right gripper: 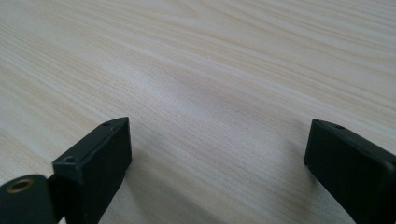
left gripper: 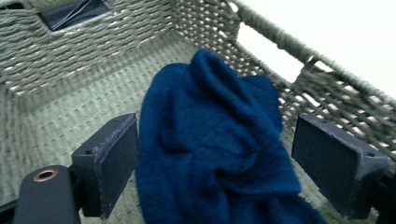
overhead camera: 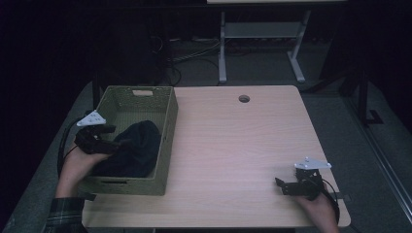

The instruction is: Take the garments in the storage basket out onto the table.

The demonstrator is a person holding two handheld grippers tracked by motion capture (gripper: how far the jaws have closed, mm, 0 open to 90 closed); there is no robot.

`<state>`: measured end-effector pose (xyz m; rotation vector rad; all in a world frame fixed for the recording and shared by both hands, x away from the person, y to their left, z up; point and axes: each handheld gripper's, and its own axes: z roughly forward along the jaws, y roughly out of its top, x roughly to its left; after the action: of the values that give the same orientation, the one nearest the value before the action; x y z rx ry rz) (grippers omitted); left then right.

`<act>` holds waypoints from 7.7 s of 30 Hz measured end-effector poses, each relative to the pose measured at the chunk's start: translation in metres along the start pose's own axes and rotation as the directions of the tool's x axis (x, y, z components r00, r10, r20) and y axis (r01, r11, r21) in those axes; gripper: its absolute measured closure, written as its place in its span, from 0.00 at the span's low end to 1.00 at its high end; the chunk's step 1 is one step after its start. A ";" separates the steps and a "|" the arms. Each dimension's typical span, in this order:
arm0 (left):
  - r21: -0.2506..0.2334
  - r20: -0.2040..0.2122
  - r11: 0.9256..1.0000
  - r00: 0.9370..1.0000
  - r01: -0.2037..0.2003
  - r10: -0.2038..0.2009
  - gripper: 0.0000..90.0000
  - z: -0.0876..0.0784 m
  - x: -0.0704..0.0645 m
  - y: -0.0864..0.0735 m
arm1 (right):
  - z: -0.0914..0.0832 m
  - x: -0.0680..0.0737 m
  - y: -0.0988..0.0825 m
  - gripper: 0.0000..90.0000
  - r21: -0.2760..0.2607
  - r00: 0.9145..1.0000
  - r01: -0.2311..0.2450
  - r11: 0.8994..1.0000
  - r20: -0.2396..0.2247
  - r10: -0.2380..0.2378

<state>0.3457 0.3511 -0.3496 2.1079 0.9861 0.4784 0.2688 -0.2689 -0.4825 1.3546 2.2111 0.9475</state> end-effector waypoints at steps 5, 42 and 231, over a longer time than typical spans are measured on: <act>0.015 -0.007 1.000 1.000 0.004 -0.004 0.16 0.005 0.006 -0.005 | 0.000 0.000 0.000 0.08 0.000 1.000 0.000 1.000 0.000 0.000; 0.178 -0.020 0.983 0.999 0.038 -0.035 0.15 0.041 0.015 -0.025 | 0.000 0.000 0.000 0.08 0.000 1.000 -0.001 1.000 0.000 0.001; -0.211 0.421 0.974 0.892 -0.078 0.162 0.86 0.043 -0.163 0.158 | 0.000 0.000 0.000 0.08 -0.001 1.000 -0.001 1.000 -0.001 0.001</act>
<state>0.3460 0.1375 -0.2607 1.9881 0.5301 0.1356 0.2687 -0.2689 -0.4824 1.3554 2.2109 0.9493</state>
